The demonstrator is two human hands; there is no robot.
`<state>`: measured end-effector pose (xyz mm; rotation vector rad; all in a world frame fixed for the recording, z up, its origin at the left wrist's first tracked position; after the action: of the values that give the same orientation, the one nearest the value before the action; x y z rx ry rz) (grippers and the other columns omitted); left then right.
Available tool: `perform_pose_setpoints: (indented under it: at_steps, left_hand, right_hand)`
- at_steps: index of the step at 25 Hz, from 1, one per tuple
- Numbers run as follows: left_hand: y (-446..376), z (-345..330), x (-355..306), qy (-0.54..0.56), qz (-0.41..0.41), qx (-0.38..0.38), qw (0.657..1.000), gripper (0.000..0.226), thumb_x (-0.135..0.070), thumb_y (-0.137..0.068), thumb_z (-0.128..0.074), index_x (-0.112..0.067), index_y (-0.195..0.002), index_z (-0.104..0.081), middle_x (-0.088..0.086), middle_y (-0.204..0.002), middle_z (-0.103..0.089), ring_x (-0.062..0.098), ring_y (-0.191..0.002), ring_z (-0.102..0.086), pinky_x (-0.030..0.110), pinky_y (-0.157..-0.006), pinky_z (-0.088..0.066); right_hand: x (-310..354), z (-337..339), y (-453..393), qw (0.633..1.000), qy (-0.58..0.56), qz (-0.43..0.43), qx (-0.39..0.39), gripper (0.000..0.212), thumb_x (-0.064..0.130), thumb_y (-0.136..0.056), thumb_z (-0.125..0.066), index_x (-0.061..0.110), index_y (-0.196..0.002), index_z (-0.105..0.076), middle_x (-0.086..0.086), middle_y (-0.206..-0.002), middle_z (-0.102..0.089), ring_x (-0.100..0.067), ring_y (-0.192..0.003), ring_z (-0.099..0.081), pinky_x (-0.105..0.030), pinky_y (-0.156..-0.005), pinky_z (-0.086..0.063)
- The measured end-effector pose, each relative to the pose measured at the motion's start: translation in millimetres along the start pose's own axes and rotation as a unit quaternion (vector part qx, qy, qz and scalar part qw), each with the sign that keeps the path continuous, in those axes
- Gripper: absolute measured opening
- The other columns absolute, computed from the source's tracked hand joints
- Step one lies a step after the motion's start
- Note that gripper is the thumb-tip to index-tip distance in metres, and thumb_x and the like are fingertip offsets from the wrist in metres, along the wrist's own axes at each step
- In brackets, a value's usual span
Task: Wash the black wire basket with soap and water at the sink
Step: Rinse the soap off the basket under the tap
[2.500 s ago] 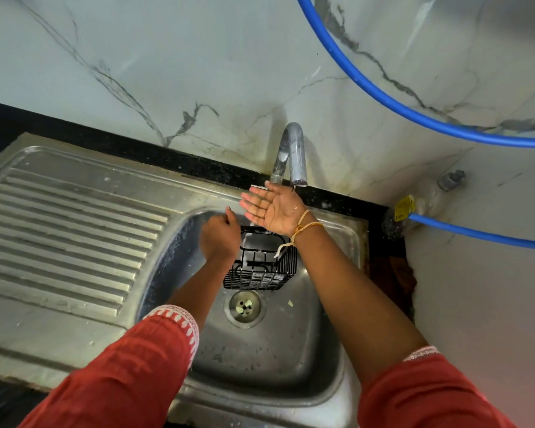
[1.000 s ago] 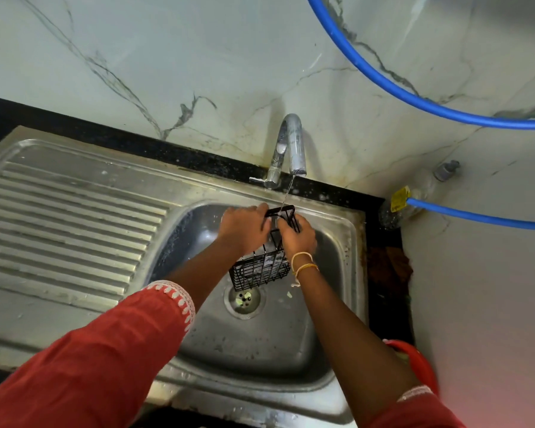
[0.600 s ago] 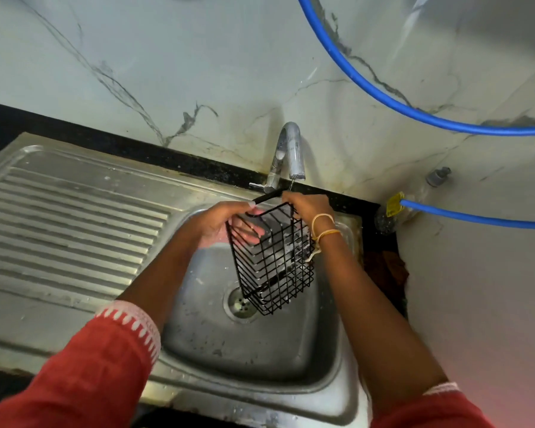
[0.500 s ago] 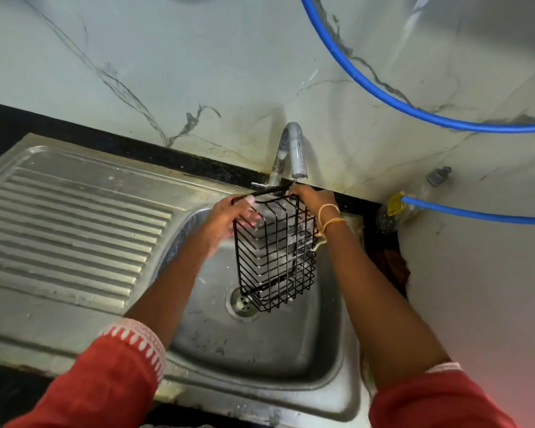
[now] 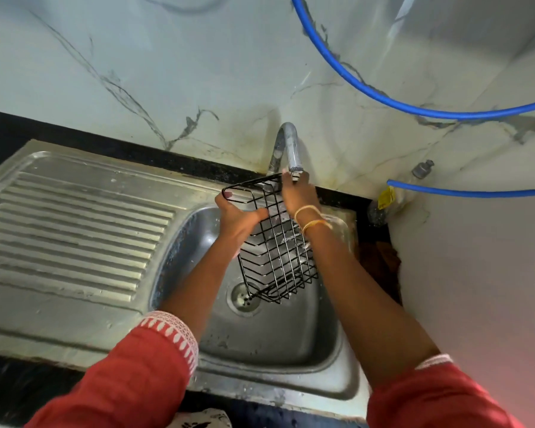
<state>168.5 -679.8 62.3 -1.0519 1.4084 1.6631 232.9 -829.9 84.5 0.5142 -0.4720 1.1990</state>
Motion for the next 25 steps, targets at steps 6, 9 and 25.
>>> perform_pose_setpoints:
  at_steps: [6,9,25]
  left_hand:
    - [-4,26,26,0.144,0.172,-0.011,0.974,0.099,-0.034,-0.031,-0.073,-0.02,-0.127,-0.051,0.006,-0.105,-0.048,0.018,-0.087,-0.047,0.052,-0.063,-0.05]
    - [4,25,18,0.147,0.187,0.017,0.971,0.071,-0.028,-0.05,-0.071,-0.016,-0.118,-0.054,0.005,-0.099,-0.043,0.016,-0.081,-0.044,0.047,-0.063,-0.048]
    - [-10,-7,5,0.088,0.18,0.098,0.975,0.067,-0.032,-0.048,-0.071,-0.016,-0.111,-0.054,0.004,-0.097,-0.041,0.014,-0.084,-0.039,0.05,-0.086,-0.046]
  right_hand:
    - [-21,-25,78,0.93,0.211,0.3,-0.028,0.058,0.052,-0.098,-0.018,0.033,-0.152,-0.008,0.005,-0.161,-0.004,-0.022,-0.148,0.0,-0.06,-0.116,-0.009]
    - [-24,-21,82,0.94,0.199,0.272,-0.05,0.059,0.051,-0.096,-0.015,0.031,-0.152,-0.011,0.008,-0.16,-0.006,-0.03,-0.148,0.001,-0.061,-0.115,-0.009]
    - [7,-5,56,0.871,0.332,0.36,-0.047,0.058,0.048,-0.092,-0.016,0.023,-0.087,-0.068,-0.002,-0.073,-0.066,-0.023,-0.072,-0.062,-0.036,-0.071,-0.032]
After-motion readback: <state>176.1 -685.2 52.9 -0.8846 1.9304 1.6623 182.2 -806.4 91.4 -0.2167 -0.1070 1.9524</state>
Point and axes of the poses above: each hand's wrist, its own y-axis away from the middle knuckle, its own z-axis out of the back of the hand, x = y × z, the point moved 5 cm from there along -y, towards the middle knuckle
